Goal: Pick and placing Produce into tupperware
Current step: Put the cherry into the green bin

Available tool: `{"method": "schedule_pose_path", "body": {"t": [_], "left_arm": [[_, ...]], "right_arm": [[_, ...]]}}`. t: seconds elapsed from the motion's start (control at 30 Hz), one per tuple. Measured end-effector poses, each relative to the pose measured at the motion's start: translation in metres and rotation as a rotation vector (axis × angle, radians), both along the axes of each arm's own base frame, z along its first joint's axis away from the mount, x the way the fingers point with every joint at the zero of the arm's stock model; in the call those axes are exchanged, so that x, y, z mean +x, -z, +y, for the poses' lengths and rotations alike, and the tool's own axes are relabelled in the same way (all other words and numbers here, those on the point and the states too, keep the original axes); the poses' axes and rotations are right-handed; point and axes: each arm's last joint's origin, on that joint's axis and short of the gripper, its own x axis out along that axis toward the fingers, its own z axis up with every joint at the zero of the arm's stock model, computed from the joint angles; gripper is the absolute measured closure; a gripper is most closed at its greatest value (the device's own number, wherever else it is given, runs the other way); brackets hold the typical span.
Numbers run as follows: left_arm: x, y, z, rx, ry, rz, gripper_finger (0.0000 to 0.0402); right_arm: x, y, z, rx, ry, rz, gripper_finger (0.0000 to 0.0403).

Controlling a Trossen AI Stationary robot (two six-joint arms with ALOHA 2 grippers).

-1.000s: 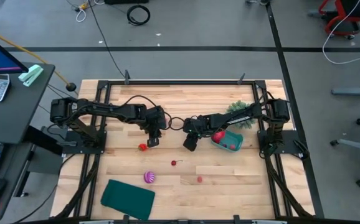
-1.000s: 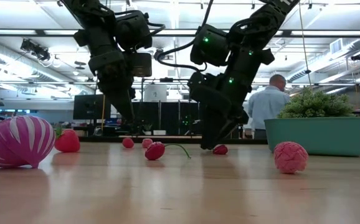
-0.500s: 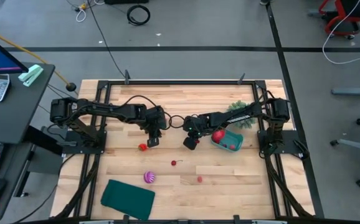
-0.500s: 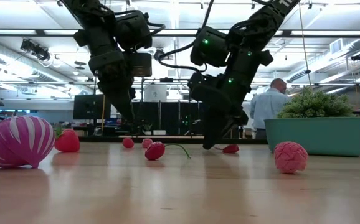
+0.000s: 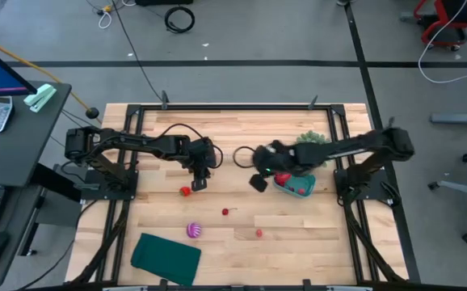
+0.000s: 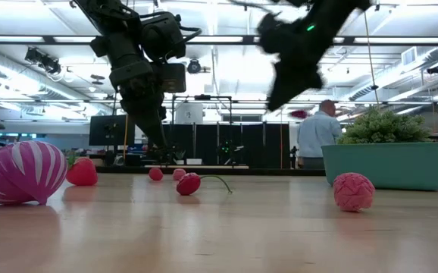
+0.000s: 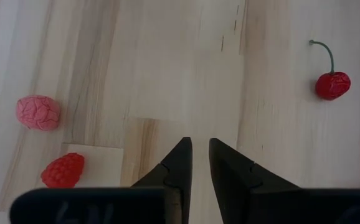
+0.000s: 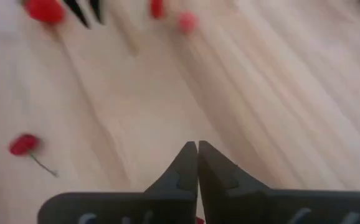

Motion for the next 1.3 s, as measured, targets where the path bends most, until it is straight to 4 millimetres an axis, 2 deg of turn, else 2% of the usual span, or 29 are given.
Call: {"method": "schedule_pose_path", "body": {"t": [0.17, 0.23, 0.3, 0.43, 0.53, 0.63, 0.83, 1.07, 1.3], "left_arm": [[0.0, 0.0, 0.0, 0.0, 0.0, 0.0, 0.0337], [0.0, 0.0, 0.0, 0.0, 0.0, 0.0, 0.0334], [0.0, 0.0, 0.0, 0.0, -0.001, -0.001, 0.0331], [0.001, 0.0, 0.0, 0.001, 0.0, -0.009, 0.0329], [0.002, -0.001, 0.0, 0.004, -0.001, -0.027, 0.0329], [0.006, -0.003, 0.001, 0.01, -0.002, -0.067, 0.033], [0.011, -0.007, 0.002, 0.021, -0.001, -0.133, 0.0321], [0.012, -0.007, 0.0, 0.022, 0.004, -0.141, 0.0311], [0.021, -0.013, -0.024, -0.016, 0.108, -0.232, 0.0285]], "right_arm": [[-0.037, -0.017, 0.018, -0.116, 0.198, 0.074, 0.0398], [-0.044, -0.014, 0.027, -0.117, 0.235, 0.071, 0.0399], [-0.05, -0.005, 0.035, -0.102, 0.234, 0.076, 0.0397], [-0.061, 0.025, 0.048, -0.088, 0.256, 0.067, 0.0393], [-0.07, 0.046, 0.054, -0.096, 0.294, 0.017, 0.0394], [-0.078, 0.058, 0.054, -0.123, 0.301, 0.02, 0.0394], [-0.08, 0.06, 0.052, -0.164, 0.318, 0.016, 0.0376], [-0.079, 0.058, 0.053, -0.159, 0.318, 0.007, 0.0336], [-0.074, 0.056, 0.053, -0.182, 0.305, -0.052, 0.0312]]}}
